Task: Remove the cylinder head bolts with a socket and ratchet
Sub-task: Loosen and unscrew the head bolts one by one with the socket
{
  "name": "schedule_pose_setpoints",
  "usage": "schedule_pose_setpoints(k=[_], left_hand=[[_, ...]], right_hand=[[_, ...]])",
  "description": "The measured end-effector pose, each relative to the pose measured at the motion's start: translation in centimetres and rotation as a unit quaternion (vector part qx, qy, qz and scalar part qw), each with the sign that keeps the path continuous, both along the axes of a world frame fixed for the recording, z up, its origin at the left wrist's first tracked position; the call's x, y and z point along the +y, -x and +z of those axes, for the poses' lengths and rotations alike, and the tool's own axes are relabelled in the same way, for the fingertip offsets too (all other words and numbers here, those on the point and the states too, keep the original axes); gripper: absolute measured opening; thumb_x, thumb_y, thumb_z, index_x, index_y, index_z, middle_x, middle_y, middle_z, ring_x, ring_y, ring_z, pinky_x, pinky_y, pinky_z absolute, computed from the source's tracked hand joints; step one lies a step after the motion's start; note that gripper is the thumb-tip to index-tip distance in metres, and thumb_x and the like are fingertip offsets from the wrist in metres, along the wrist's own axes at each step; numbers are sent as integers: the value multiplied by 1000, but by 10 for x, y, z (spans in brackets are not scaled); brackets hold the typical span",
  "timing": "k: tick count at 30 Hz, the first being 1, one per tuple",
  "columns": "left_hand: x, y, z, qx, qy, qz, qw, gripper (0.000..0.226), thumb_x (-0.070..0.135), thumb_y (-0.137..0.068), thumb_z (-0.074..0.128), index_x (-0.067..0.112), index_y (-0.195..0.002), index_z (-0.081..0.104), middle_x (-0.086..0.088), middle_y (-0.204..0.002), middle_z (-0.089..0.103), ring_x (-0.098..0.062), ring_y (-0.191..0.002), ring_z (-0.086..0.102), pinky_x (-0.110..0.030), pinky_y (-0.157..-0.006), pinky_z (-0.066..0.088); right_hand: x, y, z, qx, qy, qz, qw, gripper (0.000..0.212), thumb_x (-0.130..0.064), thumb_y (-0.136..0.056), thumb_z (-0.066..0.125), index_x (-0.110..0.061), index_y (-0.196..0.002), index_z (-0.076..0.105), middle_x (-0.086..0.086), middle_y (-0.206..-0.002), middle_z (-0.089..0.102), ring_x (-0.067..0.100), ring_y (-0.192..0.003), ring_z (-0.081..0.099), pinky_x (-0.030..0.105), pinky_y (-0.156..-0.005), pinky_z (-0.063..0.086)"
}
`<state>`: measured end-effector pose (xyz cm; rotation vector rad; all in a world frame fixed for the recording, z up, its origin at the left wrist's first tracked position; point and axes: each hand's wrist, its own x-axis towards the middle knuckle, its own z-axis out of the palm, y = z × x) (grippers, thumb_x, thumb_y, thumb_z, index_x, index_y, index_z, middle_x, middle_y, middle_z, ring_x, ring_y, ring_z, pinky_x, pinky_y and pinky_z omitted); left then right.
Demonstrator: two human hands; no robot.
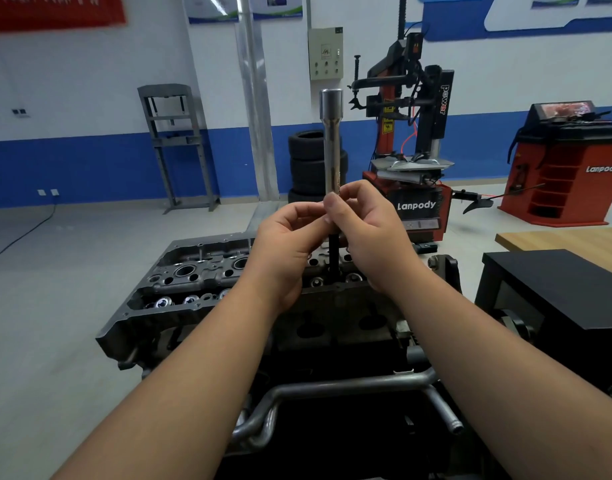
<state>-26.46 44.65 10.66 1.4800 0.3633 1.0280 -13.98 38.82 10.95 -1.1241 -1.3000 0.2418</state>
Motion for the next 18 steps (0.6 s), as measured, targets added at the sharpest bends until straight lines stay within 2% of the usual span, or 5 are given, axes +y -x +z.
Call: schedule_pose_setpoints(k=[2,5,12,15,18], left_hand=[[2,0,-1,1,8,-11,1000,18,23,-91,68,18,-108,74,-1,-103,79,-15,-100,75,-23,-82,59],[4,0,0,3,26,-15,1000,19,15,-103,56,17,-111,74,-5,-108,78,-20,-107,73,-30,-91,58],[-1,0,-1,-8,-11,3,1000,28,32,-73,74,17,-97,71,6,-86,78,-5,-80,73,-17,-68,56],[-1,0,0,2,-13,1,1000,30,31,-77,74,18,-104,73,3,-96,79,-10,-91,75,-23,-77,58],[2,-1,0,4,12,-12,1000,17,19,-99,61,18,-111,73,-3,-107,78,-18,-106,73,-28,-88,57]], right_hand=[[0,0,0,-2,6,-7,1000,13,-38,-100,55,-27,-101,63,-11,-88,71,5,-86,67,26,-76,54],[0,-1,0,3,14,-11,1000,20,-39,-102,50,-28,-103,66,-10,-91,70,5,-89,66,30,-79,54],[0,2,0,-6,-3,-2,1000,17,-36,-100,58,-21,-105,60,-3,-90,69,9,-86,68,27,-78,58],[-1,1,0,-9,2,-13,1000,18,-39,-99,56,-22,-102,61,-5,-86,68,11,-84,67,30,-76,58],[0,0,0,-2,11,-17,1000,17,-37,-101,51,-27,-102,65,-8,-90,70,8,-88,66,33,-80,57]])
